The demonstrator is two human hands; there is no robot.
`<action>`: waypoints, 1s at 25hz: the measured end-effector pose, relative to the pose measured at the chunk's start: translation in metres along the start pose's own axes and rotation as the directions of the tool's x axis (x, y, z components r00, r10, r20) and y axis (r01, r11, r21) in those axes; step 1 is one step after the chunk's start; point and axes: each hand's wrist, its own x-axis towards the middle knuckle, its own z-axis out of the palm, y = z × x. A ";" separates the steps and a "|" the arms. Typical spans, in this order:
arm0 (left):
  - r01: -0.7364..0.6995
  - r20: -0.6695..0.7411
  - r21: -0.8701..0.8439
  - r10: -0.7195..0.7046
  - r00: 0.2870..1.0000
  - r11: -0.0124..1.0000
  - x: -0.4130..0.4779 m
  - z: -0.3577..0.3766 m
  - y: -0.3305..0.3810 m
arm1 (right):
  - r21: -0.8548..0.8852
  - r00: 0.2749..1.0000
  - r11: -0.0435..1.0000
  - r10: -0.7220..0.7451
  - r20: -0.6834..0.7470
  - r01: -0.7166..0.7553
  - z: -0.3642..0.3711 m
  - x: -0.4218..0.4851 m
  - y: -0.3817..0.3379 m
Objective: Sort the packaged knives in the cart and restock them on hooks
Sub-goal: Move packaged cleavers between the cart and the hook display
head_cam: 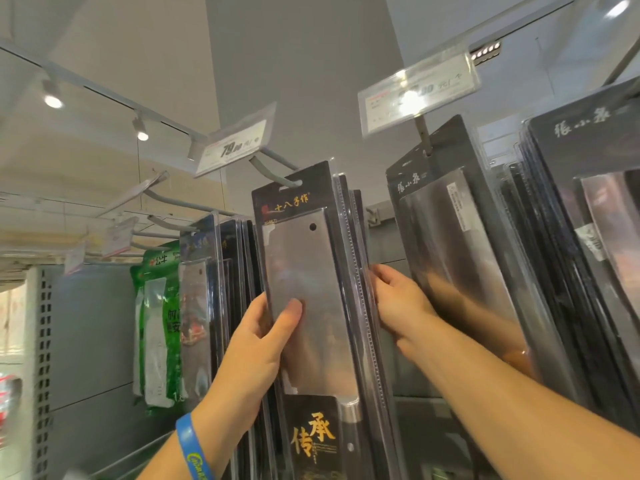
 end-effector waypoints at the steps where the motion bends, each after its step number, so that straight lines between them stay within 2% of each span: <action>1: 0.007 0.000 0.006 -0.007 1.000 1.000 0.001 0.000 0.000 | 0.033 1.000 0.999 -0.004 0.018 0.003 0.001 0.001 0.002; 4: 0.039 -0.035 0.015 -0.039 0.999 0.999 -0.001 0.001 0.002 | 0.191 0.997 0.982 -0.022 0.080 0.007 0.003 -0.004 0.004; 8: 0.034 -0.099 0.038 -0.030 0.995 0.999 -0.009 0.004 0.004 | 0.303 0.992 0.952 -0.085 0.098 0.051 0.001 -0.012 0.003; 11: 0.007 -0.178 0.063 0.005 0.984 0.998 -0.021 0.013 0.008 | 0.295 0.983 0.950 -0.138 0.118 0.098 0.001 -0.021 -0.001; 14: -0.036 -0.252 0.256 0.102 0.962 0.966 -0.030 0.027 0.015 | 0.266 0.977 0.953 -0.181 0.108 0.147 0.005 -0.027 -0.002; 17: -0.093 -0.223 0.403 0.197 0.955 0.911 -0.033 0.038 0.015 | 0.260 0.980 0.954 -0.178 0.088 0.149 0.005 -0.028 -0.002; 21: -0.150 -0.186 0.441 0.253 0.949 0.885 -0.029 0.038 0.007 | 0.306 0.991 0.946 -0.125 0.049 0.104 0.008 -0.024 -0.002; 25: -0.129 -0.186 0.445 0.233 0.955 0.886 -0.030 0.036 0.007 | 0.373 0.995 0.926 -0.091 0.051 0.065 0.010 -0.023 -0.003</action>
